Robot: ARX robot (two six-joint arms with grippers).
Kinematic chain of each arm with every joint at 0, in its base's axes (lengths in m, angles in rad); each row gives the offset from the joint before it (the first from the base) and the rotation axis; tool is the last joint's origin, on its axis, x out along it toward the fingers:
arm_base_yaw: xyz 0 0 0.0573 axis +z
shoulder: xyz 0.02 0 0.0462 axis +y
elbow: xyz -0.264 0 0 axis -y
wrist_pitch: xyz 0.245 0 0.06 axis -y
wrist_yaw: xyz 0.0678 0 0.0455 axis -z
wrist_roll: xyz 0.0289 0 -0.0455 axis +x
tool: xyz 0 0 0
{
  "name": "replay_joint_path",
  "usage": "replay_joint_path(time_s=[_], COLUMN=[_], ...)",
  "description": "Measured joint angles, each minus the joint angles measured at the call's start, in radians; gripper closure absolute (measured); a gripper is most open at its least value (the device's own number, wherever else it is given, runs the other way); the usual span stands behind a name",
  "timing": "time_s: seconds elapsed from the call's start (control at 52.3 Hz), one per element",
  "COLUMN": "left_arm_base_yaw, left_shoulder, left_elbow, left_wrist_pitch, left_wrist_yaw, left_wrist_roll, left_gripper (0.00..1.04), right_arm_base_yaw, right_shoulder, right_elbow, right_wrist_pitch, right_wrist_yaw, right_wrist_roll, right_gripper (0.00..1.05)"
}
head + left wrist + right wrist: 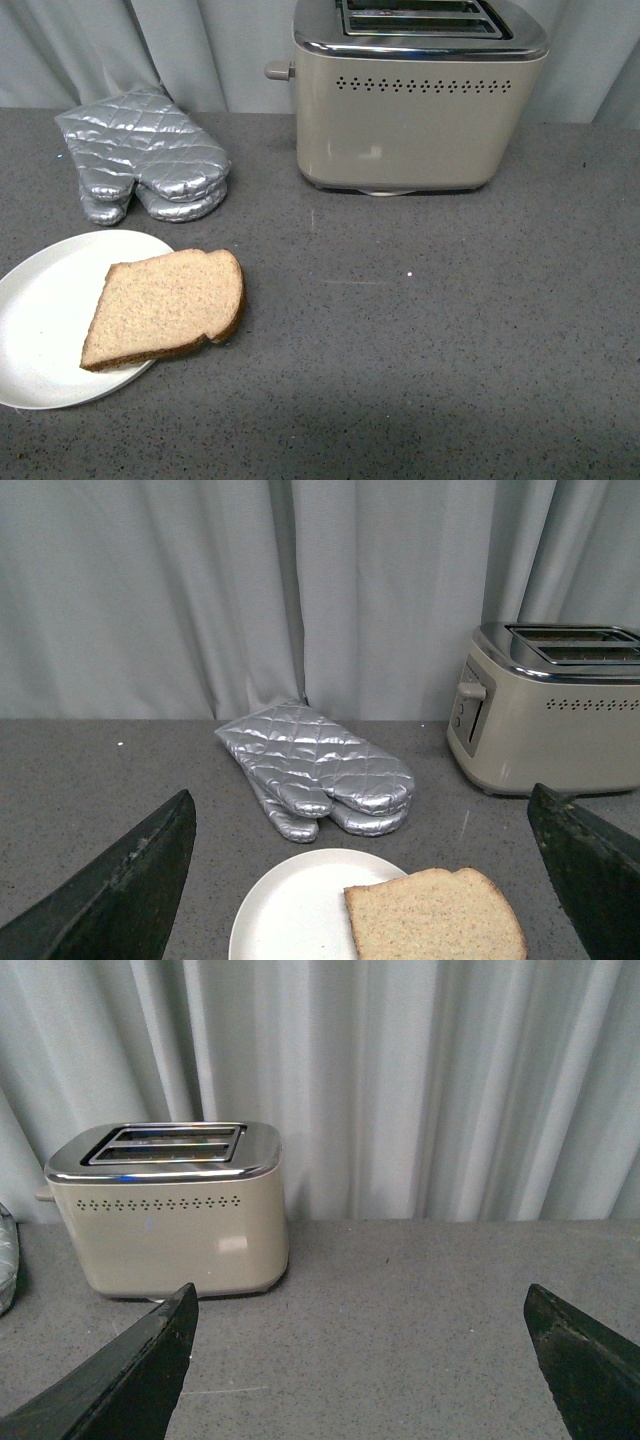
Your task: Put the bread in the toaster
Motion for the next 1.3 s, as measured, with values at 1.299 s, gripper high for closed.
replay_joint_path(time_s=[1.299], left_arm_base_yaw=[0.214], left_shoulder=[1.305], left_elbow=[0.326], left_wrist_pitch=[0.264], left_wrist_yaw=[0.097], left_wrist_roll=[-0.105], left_gripper=[0.07], right_arm_base_yaw=[0.000], right_shoulder=[0.000], right_elbow=[0.000], right_wrist_pitch=[0.000], right_wrist_yaw=[0.000], right_wrist_roll=[0.000], right_gripper=[0.10])
